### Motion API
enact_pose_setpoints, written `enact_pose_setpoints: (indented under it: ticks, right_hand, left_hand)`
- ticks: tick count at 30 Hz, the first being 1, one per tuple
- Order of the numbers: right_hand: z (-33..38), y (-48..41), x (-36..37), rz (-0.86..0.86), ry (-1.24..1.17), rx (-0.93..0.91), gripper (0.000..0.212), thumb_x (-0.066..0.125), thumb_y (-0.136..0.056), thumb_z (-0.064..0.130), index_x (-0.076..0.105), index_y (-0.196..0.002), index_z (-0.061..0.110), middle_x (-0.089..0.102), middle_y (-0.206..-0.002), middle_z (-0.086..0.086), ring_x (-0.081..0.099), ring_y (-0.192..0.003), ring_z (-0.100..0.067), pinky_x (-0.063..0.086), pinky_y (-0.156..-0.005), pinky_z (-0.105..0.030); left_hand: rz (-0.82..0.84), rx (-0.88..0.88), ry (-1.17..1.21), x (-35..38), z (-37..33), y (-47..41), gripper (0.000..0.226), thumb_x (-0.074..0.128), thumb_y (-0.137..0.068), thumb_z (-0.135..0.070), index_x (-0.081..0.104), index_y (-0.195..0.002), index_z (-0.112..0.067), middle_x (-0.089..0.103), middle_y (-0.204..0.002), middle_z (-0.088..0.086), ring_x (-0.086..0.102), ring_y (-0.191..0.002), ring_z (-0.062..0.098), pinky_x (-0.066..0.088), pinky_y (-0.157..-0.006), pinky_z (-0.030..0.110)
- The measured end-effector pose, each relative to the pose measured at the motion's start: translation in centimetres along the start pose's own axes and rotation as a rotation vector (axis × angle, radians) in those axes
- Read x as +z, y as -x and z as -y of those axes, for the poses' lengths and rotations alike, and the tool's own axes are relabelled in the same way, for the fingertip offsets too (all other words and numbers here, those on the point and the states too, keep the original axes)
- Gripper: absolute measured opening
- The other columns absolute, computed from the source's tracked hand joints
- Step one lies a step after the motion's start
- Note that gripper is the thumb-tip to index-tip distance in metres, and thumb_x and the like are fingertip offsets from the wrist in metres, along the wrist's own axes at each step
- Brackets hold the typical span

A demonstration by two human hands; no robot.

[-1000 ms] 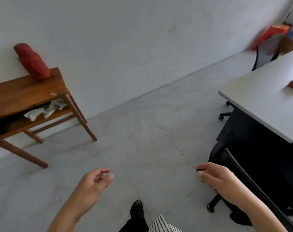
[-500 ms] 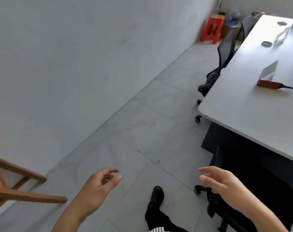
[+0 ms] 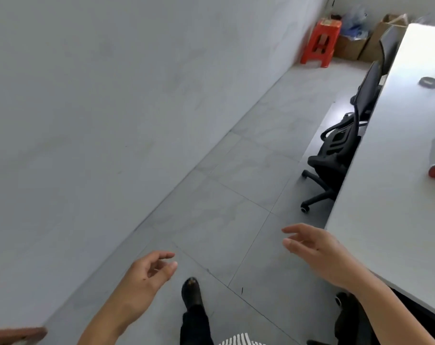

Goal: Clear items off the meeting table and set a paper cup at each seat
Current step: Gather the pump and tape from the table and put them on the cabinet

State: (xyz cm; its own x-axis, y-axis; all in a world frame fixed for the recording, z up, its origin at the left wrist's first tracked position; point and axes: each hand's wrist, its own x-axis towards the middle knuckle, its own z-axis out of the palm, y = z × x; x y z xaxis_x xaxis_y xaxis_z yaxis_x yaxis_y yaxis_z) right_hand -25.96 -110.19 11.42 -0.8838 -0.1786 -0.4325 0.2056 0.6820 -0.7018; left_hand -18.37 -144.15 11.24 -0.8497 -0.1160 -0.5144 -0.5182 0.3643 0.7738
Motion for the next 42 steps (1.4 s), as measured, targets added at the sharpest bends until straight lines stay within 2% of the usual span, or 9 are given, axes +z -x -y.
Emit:
enact_pose_setpoints:
  ticks: [3,7,10,14,25,28,35,38,42]
  right_hand:
    - [-0.2,-4.9,-0.7,-0.037,-0.005,0.074,0.022,0.06,-0.089,0.042,0.059,-0.111,0.037,0.068,-0.099,0.014,0.066,-0.087,0.0,0.051,-0.072,-0.018]
    - [0.0,-9.6,-1.6,-0.086,-0.058,0.224,0.024,0.063,-0.088,0.041,0.062,-0.111,0.035,0.069,-0.095,0.01,0.067,-0.084,-0.002,0.054,-0.08,-0.025]
    - [1.6,-11.6,-3.4,-0.147,-0.148,0.287,0.02,0.063,-0.087,0.042,0.06,-0.107,0.042,0.069,-0.098,0.012,0.066,-0.084,0.003,0.053,-0.082,-0.022]
    - [1.4,-12.7,-6.5,-0.358,-0.246,0.378,0.021,0.062,-0.086,0.044,0.06,-0.107,0.044,0.071,-0.096,0.014,0.064,-0.086,0.008,0.05,-0.081,-0.02]
    - [-7.3,-17.8,-14.7,-0.534,-0.465,0.653,0.029,0.064,-0.087,0.04,0.064,-0.115,0.032,0.069,-0.1,0.01,0.066,-0.093,-0.004,0.051,-0.092,-0.03]
    - [-9.0,-20.8,-19.7,-0.579,-0.477,0.645,0.029,0.062,-0.089,0.041,0.062,-0.116,0.032,0.067,-0.1,0.012,0.064,-0.094,-0.003,0.05,-0.089,-0.027]
    - [-11.5,-24.2,-29.3,-0.759,-0.528,0.616,0.021,0.062,-0.089,0.04,0.062,-0.11,0.036,0.067,-0.099,0.013,0.065,-0.088,0.001,0.046,-0.074,-0.015]
    - [-13.2,-24.4,-30.5,-0.836,-0.631,0.667,0.019,0.063,-0.088,0.038,0.064,-0.107,0.035,0.069,-0.098,0.012,0.067,-0.089,-0.002,0.05,-0.079,-0.02]
    - [-15.2,-24.3,-30.1,-0.942,-0.79,0.817,0.014,0.064,-0.088,0.037,0.064,-0.102,0.037,0.071,-0.095,0.008,0.068,-0.09,-0.005,0.052,-0.087,-0.027]
  left_hand:
    - [0.086,-0.01,-0.068,-1.6,-2.1,-7.4,0.051,0.063,-0.059,-0.066,0.066,-0.101,-0.038,0.07,-0.097,0.001,0.068,-0.093,0.012,0.052,-0.086,0.032]
    - [0.121,0.064,-0.11,-3.8,-7.0,-18.0,0.013,0.066,-0.088,-0.036,0.065,-0.101,-0.035,0.069,-0.099,0.003,0.067,-0.094,0.018,0.052,-0.093,0.041]
    - [0.157,0.124,-0.158,-4.5,-12.5,-24.9,0.009,0.064,-0.091,-0.024,0.065,-0.097,-0.03,0.071,-0.097,0.007,0.068,-0.091,0.021,0.052,-0.09,0.042]
    - [0.322,0.24,-0.295,-1.9,-20.2,-32.4,0.008,0.063,-0.09,-0.029,0.065,-0.097,-0.034,0.07,-0.096,0.002,0.067,-0.093,0.02,0.053,-0.088,0.04]
    - [0.781,0.416,-0.582,15.6,-33.4,-42.8,0.017,0.064,-0.088,-0.039,0.063,-0.105,-0.036,0.068,-0.091,-0.003,0.065,-0.083,0.003,0.048,-0.073,0.016]
    - [0.847,0.455,-0.655,19.2,-37.3,-44.9,0.018,0.066,-0.086,-0.042,0.062,-0.103,-0.038,0.069,-0.093,-0.013,0.065,-0.082,-0.002,0.05,-0.074,0.016]
    - [0.897,0.52,-0.734,28.3,-45.2,-49.8,0.011,0.063,-0.09,-0.031,0.063,-0.1,-0.036,0.069,-0.089,0.002,0.067,-0.081,0.009,0.054,-0.076,0.026]
    - [1.024,0.571,-0.826,34.3,-48.2,-51.3,0.016,0.059,-0.092,-0.035,0.062,-0.108,-0.034,0.069,-0.093,-0.004,0.066,-0.089,0.008,0.054,-0.083,0.027]
    - [1.187,0.654,-0.897,43.2,-52.0,-52.7,0.025,0.056,-0.094,-0.037,0.06,-0.117,-0.029,0.068,-0.094,-0.01,0.064,-0.089,0.002,0.051,-0.078,0.019]
